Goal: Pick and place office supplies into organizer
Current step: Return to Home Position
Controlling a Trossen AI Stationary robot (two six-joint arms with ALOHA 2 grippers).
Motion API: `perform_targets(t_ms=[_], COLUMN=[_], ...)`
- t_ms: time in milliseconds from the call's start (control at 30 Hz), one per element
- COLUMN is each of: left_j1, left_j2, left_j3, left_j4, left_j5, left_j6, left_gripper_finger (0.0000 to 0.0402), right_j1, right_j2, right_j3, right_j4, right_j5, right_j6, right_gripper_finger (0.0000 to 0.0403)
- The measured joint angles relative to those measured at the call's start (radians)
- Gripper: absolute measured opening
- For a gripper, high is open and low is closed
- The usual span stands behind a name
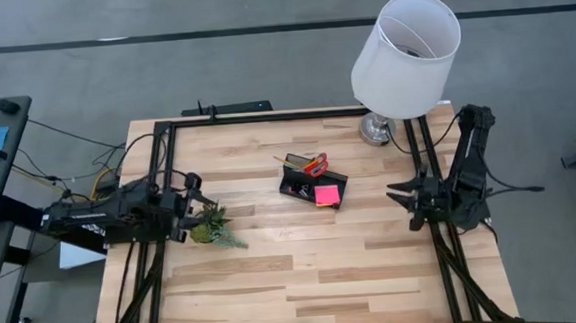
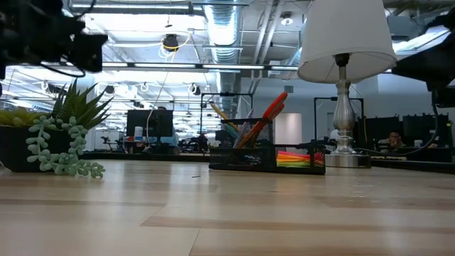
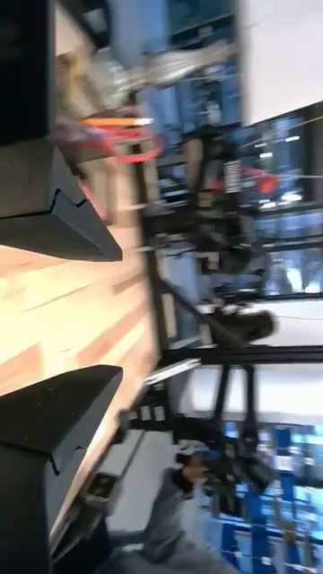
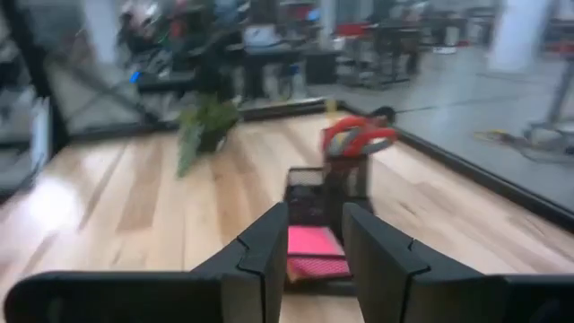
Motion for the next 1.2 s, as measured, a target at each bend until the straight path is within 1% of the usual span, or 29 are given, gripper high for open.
perform_targets(t_ms=[67, 167, 300, 367, 500, 567, 667, 767, 867, 933, 1000, 1100, 1200], left_j1=[0.0, 0.0, 0.0, 0.0, 0.0, 0.0, 0.0, 0.0, 0.0, 0.0, 0.0, 0.0, 0.0], left_j2=[0.0, 0.009, 0.01, 0.012, 0.013, 0.013, 0.013, 0.013, 0.013, 0.013, 0.013, 0.013, 0.013], left_j3=[0.0, 0.0, 0.0, 0.0, 0.0, 0.0, 0.0, 0.0, 0.0, 0.0, 0.0, 0.0, 0.0], left_j4=[-0.05, -0.054, -0.061, -0.063, -0.064, -0.065, -0.065, -0.066, -0.066, -0.066, -0.066, -0.066, -0.066], left_j5=[-0.001, -0.01, -0.045, -0.058, -0.073, -0.079, -0.079, -0.079, -0.079, -0.079, -0.079, -0.078, -0.078], left_j6=[-0.028, -0.076, -0.088, -0.088, -0.089, -0.089, -0.09, -0.09, -0.09, -0.09, -0.09, -0.09, -0.09], left_gripper_finger=[0.0194, 0.0194, 0.0194, 0.0194, 0.0194, 0.0194, 0.0194, 0.0194, 0.0194, 0.0194, 0.0194, 0.0194, 0.0194], right_j1=[0.0, 0.0, -0.004, -0.013, -0.056, -0.081, -0.124, -0.17, -0.204, -0.214, -0.216, -0.216, -0.201], right_j2=[0.0, 0.0, 0.0, 0.0, 0.001, 0.001, 0.0, 0.005, 0.009, -0.014, -0.041, -0.089, -0.147], right_j3=[-0.003, -0.003, -0.003, -0.012, -0.088, -0.121, -0.168, -0.171, -0.171, -0.171, -0.162, -0.158, -0.154], right_j4=[0.058, 0.176, 0.366, 0.46, 0.703, 0.774, 0.81, 0.79, 0.796, 0.791, 0.746, 0.693, 0.658], right_j5=[-0.059, -0.155, -0.31, -0.41, -0.633, -0.717, -0.738, -0.74, -0.74, -0.74, -0.731, -0.723, -0.726], right_j6=[-0.115, -0.28, -0.523, -0.623, -0.849, -0.899, -0.868, -0.819, -0.875, -0.911, -0.921, -0.904, -0.846], right_gripper_finger=[0.0102, 0.0102, 0.0102, 0.0102, 0.0102, 0.0102, 0.0102, 0.0102, 0.0102, 0.0102, 0.0102, 0.0102, 0.0102])
